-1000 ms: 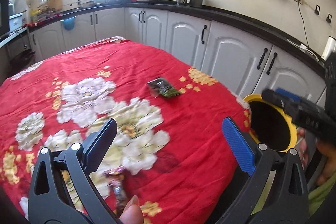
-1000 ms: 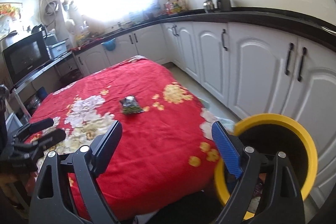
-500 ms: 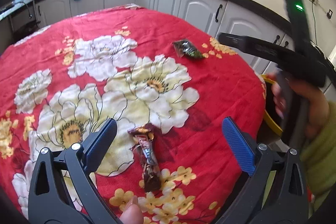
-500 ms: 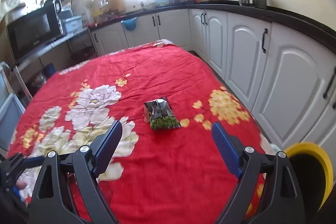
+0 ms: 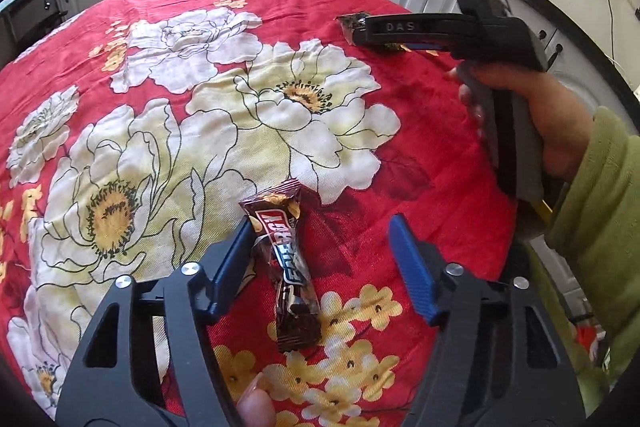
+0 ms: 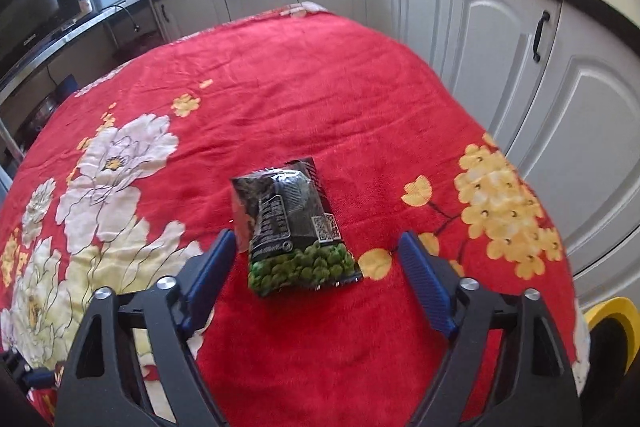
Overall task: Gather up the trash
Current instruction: 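Grasp the chocolate bar wrapper with the left tool while the right tool grasps the pea snack bag, then carry the chocolate wrapper and pea snack bag over the yellow bin with both tools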
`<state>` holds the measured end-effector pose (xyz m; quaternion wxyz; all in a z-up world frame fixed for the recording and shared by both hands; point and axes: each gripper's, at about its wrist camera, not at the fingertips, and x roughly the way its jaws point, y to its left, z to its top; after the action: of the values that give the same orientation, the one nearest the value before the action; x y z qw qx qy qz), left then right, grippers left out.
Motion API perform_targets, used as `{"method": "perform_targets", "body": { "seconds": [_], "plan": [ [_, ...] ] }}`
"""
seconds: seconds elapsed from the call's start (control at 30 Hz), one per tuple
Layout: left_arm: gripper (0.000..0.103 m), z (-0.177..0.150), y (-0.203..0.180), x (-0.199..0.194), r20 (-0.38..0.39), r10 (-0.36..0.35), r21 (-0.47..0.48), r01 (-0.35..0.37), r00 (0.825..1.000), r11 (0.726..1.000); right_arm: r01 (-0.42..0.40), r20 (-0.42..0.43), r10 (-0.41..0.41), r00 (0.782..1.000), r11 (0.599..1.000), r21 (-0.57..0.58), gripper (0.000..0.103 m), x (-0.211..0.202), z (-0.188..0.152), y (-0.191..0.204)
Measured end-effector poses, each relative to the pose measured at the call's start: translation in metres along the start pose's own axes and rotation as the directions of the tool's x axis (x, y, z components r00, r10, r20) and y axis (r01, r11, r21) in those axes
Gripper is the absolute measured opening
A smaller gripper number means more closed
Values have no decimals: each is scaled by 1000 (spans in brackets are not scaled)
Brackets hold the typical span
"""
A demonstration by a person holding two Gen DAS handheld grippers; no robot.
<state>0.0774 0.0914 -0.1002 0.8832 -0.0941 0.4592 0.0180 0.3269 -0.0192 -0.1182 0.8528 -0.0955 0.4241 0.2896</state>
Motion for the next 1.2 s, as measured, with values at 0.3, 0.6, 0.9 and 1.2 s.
{"method": "perform_targets", "body": {
  "seconds": [0.3,0.6,0.9,1.2],
  "plan": [
    [16,-1,-4,3,5,-3,33,3,1000,999,-40,21,40,999,999,25,35,-10,-10,-7],
    [12,1,-9,3,21,-38,48,36,999,998,-74,59,71,996,996,52,31,-47,-55,-17],
    [12,16,-38,5,51,-82,85,77,995,993,-129,109,114,987,982,136,30,-102,-99,-40],
    [12,36,-82,-2,111,-131,142,115,985,983,-88,186,49,981,975,206,30,-154,-123,-81]
  ]
}}
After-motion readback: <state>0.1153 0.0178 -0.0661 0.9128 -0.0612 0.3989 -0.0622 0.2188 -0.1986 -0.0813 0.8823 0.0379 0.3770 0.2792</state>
